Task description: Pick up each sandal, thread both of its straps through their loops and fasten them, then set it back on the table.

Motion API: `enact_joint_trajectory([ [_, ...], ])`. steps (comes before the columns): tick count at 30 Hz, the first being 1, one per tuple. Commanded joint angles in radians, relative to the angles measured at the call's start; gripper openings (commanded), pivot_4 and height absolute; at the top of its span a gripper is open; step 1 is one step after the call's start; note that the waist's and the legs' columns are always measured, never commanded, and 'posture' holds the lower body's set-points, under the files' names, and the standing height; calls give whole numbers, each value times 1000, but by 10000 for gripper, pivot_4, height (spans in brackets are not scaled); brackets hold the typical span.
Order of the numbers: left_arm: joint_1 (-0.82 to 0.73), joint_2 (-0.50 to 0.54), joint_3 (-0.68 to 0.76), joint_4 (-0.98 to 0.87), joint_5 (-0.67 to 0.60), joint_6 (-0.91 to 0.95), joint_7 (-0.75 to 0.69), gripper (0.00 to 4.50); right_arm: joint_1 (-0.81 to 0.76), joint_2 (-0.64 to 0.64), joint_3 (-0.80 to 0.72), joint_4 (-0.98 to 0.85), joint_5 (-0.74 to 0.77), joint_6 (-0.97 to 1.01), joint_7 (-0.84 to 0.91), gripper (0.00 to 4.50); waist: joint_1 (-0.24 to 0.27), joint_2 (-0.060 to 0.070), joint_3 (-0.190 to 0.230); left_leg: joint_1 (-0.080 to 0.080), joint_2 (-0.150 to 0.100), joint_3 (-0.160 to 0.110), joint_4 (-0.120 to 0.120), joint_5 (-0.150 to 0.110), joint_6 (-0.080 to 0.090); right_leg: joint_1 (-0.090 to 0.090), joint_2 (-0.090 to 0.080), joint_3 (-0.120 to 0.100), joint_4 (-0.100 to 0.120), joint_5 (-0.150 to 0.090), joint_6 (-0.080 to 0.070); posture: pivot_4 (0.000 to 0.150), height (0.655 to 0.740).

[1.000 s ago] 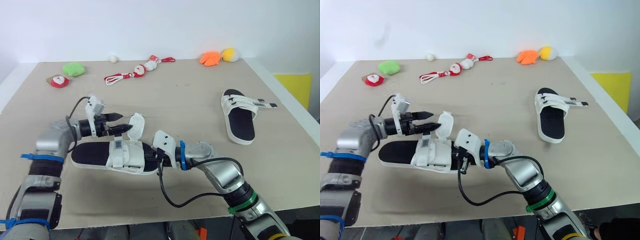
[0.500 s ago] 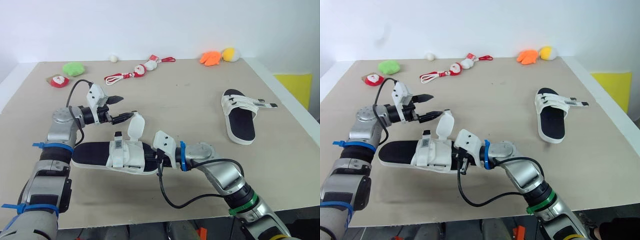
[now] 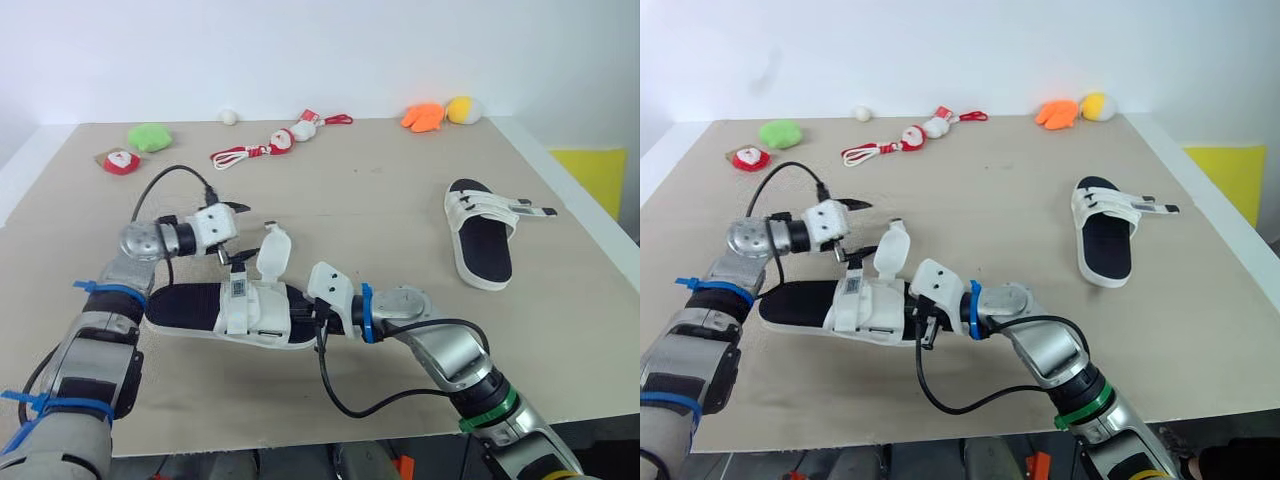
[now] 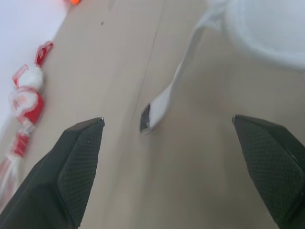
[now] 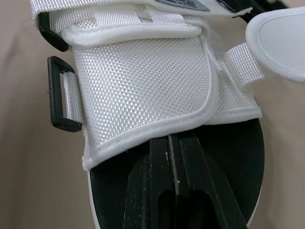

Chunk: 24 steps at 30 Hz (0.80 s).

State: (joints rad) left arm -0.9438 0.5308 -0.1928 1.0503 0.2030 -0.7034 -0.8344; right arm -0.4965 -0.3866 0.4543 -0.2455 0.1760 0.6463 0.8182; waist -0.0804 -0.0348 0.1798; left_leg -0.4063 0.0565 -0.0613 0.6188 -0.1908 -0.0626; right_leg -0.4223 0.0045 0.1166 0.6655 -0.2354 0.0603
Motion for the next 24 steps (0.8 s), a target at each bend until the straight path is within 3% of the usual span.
enact_joint_trajectory([
  [1, -69, 9, -63, 62, 137, -89, 181, 44588, 16, -14, 13, 19, -26, 23, -15, 0, 0, 0, 0, 0, 0, 0, 0, 0, 0, 0, 0, 0, 0, 0, 0, 1500, 7400],
  [3, -96, 9, -98, 92, 199, -100, 271, 44588, 15, -15, 11, 18, -27, 25, -16, 0, 0, 0, 0, 0, 0, 0, 0, 0, 0, 0, 0, 0, 0, 0, 0, 1500, 7400],
  [11, -137, 20, -168, 143, 304, -158, 437, 5843, 19, -14, 12, 10, -26, 30, -22, 0, 0, 0, 0, 0, 0, 0, 0, 0, 0, 0, 0, 0, 0, 0, 1, 1500, 7400],
  [12, -141, 22, -175, 144, 316, -171, 456, 2951, 19, -13, 12, 10, -26, 30, -23, 0, 0, 0, 0, 0, 0, 0, 0, 0, 0, 0, 0, 0, 0, 0, 1, 1500, 7400],
  [14, -148, 29, -189, 143, 343, -192, 497, 1221, 18, -13, 12, 11, -25, 28, -23, 0, 0, 0, 0, 0, 0, 0, 0, 0, 0, 0, 0, 0, 0, 0, 1, 1500, 7400],
  [22, -188, 170, -237, -57, 620, -445, 1004, 1221, 20, -17, 16, 11, -25, 15, -16, 0, 2, 0, 0, 0, 0, 0, -1, 0, -1, 0, 0, 0, 0, 0, 2, 1500, 7400],
  [24, -185, 188, -245, -72, 650, -479, 1058, 1221, 21, -18, 16, 11, -24, 13, -14, 0, 2, 0, 0, 0, 0, 1, -1, 0, -1, 0, -1, 1, 0, 0, 3, 1500, 7400],
])
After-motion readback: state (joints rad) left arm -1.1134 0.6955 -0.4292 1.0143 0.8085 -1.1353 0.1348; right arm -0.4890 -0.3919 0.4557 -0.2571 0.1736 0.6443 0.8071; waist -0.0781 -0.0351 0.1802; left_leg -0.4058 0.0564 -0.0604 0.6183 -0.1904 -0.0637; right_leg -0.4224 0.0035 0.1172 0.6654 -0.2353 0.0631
